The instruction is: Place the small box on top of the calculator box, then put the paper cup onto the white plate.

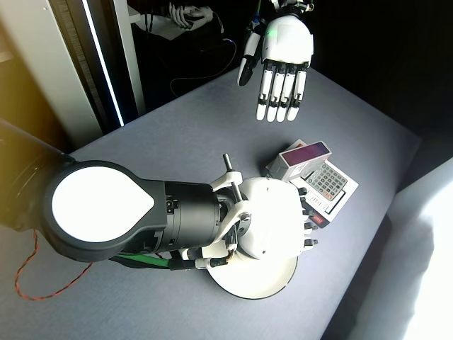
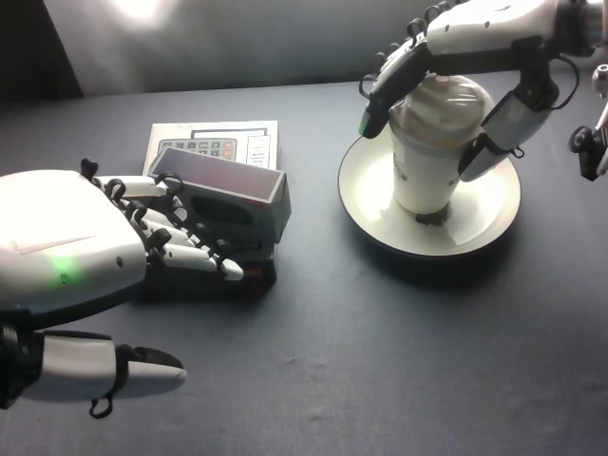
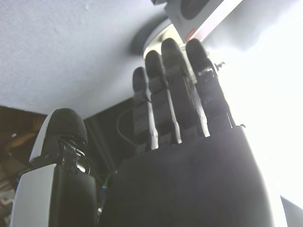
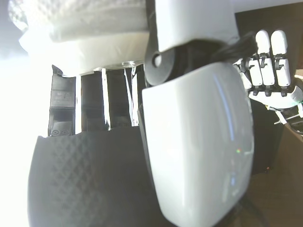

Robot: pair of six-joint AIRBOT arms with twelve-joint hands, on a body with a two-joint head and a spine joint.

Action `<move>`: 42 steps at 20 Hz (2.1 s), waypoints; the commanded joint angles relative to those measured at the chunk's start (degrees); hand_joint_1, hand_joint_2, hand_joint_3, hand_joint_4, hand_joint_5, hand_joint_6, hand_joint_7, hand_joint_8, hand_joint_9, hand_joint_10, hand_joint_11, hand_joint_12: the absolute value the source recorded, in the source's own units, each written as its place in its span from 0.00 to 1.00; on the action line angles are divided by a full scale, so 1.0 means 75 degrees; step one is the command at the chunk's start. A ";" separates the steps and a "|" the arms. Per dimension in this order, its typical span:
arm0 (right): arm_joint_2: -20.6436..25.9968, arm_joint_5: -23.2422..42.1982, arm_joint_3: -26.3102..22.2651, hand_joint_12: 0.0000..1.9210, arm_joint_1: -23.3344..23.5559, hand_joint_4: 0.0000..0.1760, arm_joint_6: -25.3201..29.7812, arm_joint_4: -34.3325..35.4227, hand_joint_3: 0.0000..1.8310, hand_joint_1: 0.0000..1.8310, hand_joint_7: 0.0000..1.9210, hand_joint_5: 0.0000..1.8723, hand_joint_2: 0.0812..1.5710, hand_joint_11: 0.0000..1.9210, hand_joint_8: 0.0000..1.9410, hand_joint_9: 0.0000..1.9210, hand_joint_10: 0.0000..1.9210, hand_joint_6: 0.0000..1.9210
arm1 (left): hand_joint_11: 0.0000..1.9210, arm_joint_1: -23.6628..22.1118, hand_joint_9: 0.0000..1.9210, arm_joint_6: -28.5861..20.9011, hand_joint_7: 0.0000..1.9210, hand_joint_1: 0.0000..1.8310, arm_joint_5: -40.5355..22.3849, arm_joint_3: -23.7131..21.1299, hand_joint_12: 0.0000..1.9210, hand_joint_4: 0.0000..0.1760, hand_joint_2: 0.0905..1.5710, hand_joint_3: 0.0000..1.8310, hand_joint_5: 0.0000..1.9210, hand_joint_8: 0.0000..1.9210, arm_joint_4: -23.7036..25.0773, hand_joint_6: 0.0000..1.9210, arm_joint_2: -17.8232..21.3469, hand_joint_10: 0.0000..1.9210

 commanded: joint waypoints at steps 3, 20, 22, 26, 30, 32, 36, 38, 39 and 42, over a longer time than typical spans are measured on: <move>-0.0056 0.0131 0.0265 0.89 0.0059 0.00 -0.0037 0.0509 0.00 0.81 0.47 0.45 0.73 0.35 0.56 0.36 0.64 0.63 | 0.09 -0.0125 0.27 -0.0030 0.27 0.16 -0.0657 0.0048 0.32 0.00 0.81 0.00 0.22 0.00 -0.0118 0.00 0.0046 0.00; -0.0092 0.0161 0.0376 0.91 0.0096 0.00 0.0183 0.0600 0.00 0.80 0.44 0.42 0.75 0.34 0.61 0.34 0.69 0.66 | 0.06 -0.0138 0.26 -0.0045 0.26 0.18 -0.0659 0.0053 0.35 0.00 0.81 0.00 0.22 0.00 -0.0101 0.00 0.0046 0.00; -0.0091 0.0167 0.0376 0.76 0.0096 0.00 0.0195 0.0600 0.00 0.64 0.37 0.36 0.80 0.19 0.70 0.26 0.54 0.78 | 0.08 -0.0138 0.28 -0.0045 0.27 0.18 -0.0660 0.0053 0.35 0.00 0.81 0.00 0.23 0.00 -0.0101 0.00 0.0046 0.00; -0.0084 0.0192 0.0381 0.70 0.0108 0.00 0.0197 0.0599 0.00 0.68 0.37 0.33 0.65 0.09 0.06 0.29 0.19 0.14 | 0.09 -0.0138 0.29 -0.0045 0.28 0.16 -0.0660 0.0054 0.36 0.00 0.81 0.00 0.23 0.01 -0.0091 0.01 0.0046 0.01; -0.0084 0.0192 0.0382 0.68 0.0105 0.00 0.0197 0.0599 0.00 0.59 0.27 0.27 0.64 0.00 0.00 0.21 0.09 0.02 | 0.08 -0.0138 0.28 -0.0045 0.28 0.16 -0.0660 0.0053 0.35 0.00 0.80 0.00 0.24 0.00 -0.0085 0.00 0.0046 0.00; -0.0085 0.0192 0.0382 0.68 0.0106 0.00 0.0197 0.0599 0.00 0.59 0.27 0.27 0.63 0.00 0.00 0.21 0.09 0.02 | 0.07 -0.0137 0.28 -0.0045 0.28 0.16 -0.0660 0.0053 0.35 0.00 0.81 0.00 0.24 0.00 -0.0078 0.00 0.0046 0.00; -0.0085 0.0191 0.0381 0.44 0.0105 0.00 0.0197 0.0598 0.00 0.48 0.08 0.06 0.60 0.00 0.00 0.08 0.01 0.00 | 0.07 -0.0138 0.27 -0.0045 0.27 0.17 -0.0660 0.0053 0.36 0.00 0.81 0.00 0.23 0.01 -0.0076 0.00 0.0046 0.01; -0.0085 0.0190 0.0380 0.24 0.0104 0.00 0.0198 0.0598 0.00 0.42 0.01 0.00 0.61 0.00 0.00 0.01 0.00 0.00 | 0.07 -0.0138 0.28 -0.0059 0.27 0.16 -0.0661 0.0052 0.36 0.00 0.81 0.00 0.23 0.00 -0.0076 0.00 0.0046 0.00; -0.0085 0.0185 0.0380 0.19 0.0103 0.00 0.0200 0.0598 0.00 0.41 0.00 0.00 0.61 0.00 0.00 0.00 0.00 0.00 | 0.06 -0.0138 0.27 -0.0063 0.27 0.18 -0.0661 0.0053 0.36 0.00 0.81 0.00 0.22 0.00 -0.0076 0.00 0.0046 0.00; -0.0085 0.0180 0.0379 0.11 0.0099 0.00 0.0221 0.0598 0.00 0.40 0.00 0.00 0.60 0.00 0.00 0.00 0.00 0.00 | 0.07 -0.0145 0.27 -0.0068 0.27 0.19 -0.0660 0.0053 0.36 0.00 0.81 0.00 0.23 0.00 -0.0076 0.00 0.0046 0.00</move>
